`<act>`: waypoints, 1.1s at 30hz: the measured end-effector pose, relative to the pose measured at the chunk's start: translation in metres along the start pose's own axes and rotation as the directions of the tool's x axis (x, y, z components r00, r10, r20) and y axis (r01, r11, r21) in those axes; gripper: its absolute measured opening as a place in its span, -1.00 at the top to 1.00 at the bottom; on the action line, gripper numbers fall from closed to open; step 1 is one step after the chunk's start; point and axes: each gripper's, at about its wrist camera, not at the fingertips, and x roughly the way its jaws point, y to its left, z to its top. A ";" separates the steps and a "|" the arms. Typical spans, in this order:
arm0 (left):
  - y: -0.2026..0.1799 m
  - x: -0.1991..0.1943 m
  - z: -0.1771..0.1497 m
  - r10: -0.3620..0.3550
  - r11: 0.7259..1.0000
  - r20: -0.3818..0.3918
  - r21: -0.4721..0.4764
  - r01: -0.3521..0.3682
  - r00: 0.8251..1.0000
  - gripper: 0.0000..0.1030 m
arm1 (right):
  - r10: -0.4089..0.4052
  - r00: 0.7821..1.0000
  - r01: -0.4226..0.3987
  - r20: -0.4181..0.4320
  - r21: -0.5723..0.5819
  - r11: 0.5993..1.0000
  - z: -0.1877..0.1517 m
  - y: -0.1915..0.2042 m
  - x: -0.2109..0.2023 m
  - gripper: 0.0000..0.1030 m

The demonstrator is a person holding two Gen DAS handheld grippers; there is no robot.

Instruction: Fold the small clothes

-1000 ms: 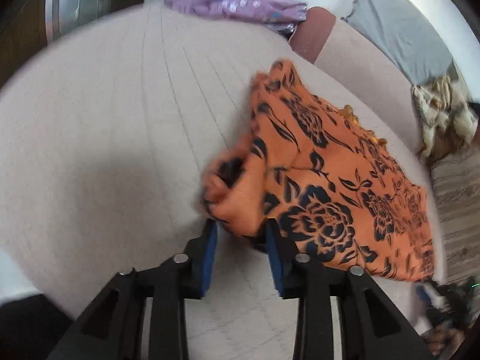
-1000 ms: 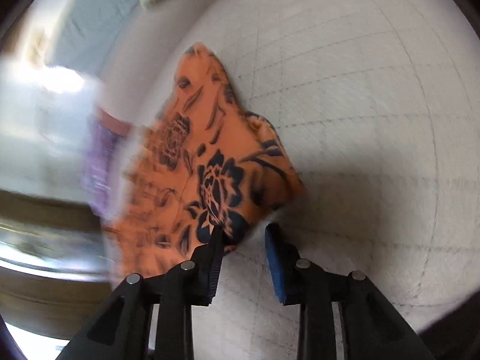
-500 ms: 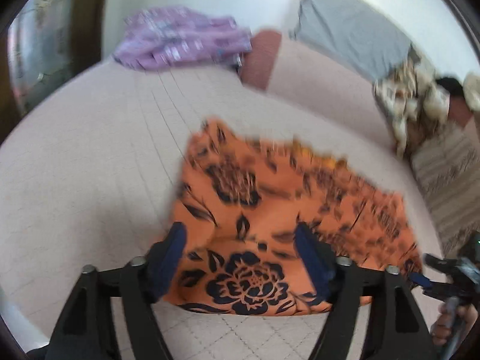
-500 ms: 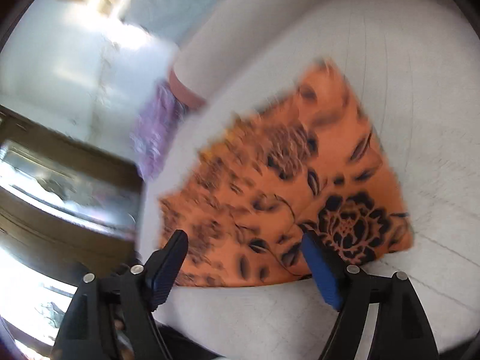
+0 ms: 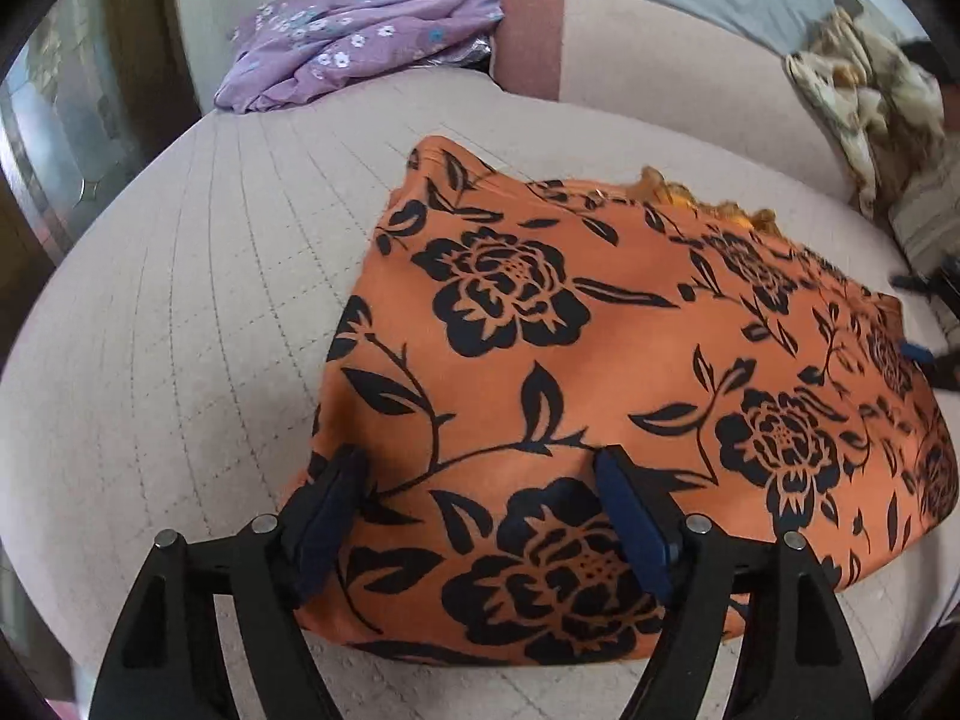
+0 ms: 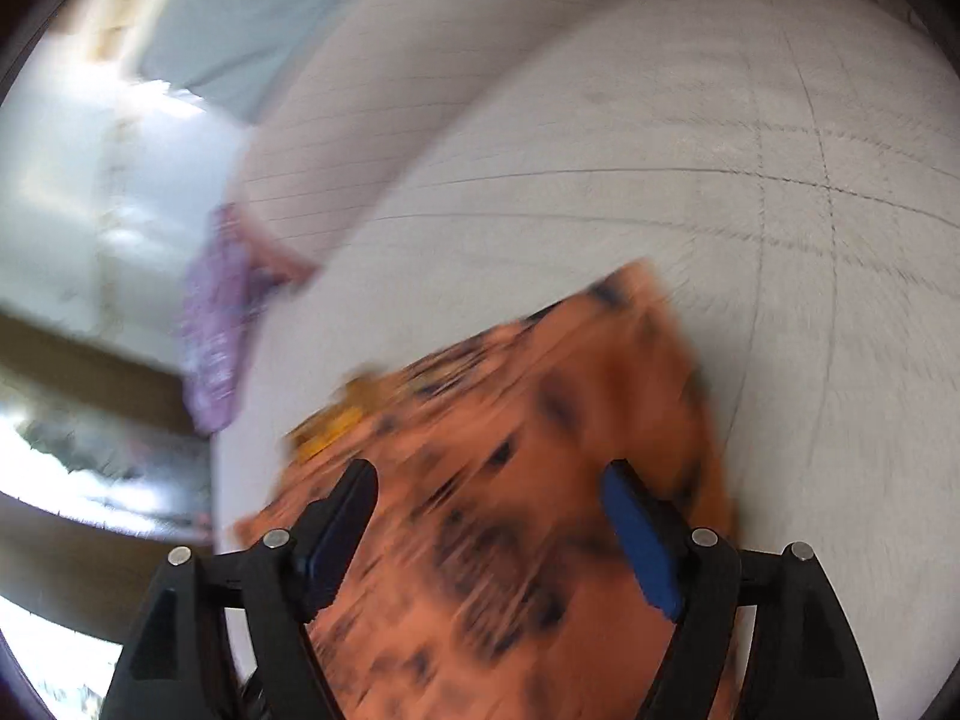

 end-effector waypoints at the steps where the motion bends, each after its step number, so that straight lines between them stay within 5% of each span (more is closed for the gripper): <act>1: 0.000 0.000 0.001 0.001 1.000 -0.011 -0.008 -0.001 1.000 -0.55 | 0.011 1.000 -0.011 0.008 0.018 1.000 0.007 -0.004 0.003 -0.55; 6: 0.003 0.002 0.003 -0.011 1.000 -0.024 -0.023 0.010 1.000 -0.55 | 0.008 0.996 -0.005 0.092 -0.032 0.999 0.004 0.018 -0.020 -0.55; 14: 0.009 -0.005 -0.004 -0.007 0.999 -0.045 -0.042 0.006 0.999 -0.55 | 0.068 0.998 -0.064 0.012 -0.192 0.979 -0.101 0.052 -0.070 -0.56; 18: 0.011 -0.020 -0.004 -0.001 0.999 -0.024 -0.052 0.000 1.000 -0.55 | -0.009 1.000 0.005 -0.016 -0.207 0.978 -0.136 0.038 -0.060 -0.56; 20: 0.011 -0.030 -0.003 -0.004 0.999 -0.008 -0.051 0.003 1.000 -0.55 | -0.068 0.997 0.058 -0.045 -0.192 0.980 -0.140 0.019 -0.049 -0.56; 28: 0.021 -0.062 -0.002 0.025 0.998 0.049 -0.052 -0.022 0.998 -0.55 | -0.013 1.000 0.013 -0.001 -0.197 0.980 -0.145 0.020 -0.076 -0.58; 33: 0.022 -0.072 -0.001 0.033 0.999 0.059 -0.044 -0.030 0.998 -0.55 | -0.036 0.999 0.030 -0.034 -0.160 0.987 -0.147 0.001 -0.052 -0.61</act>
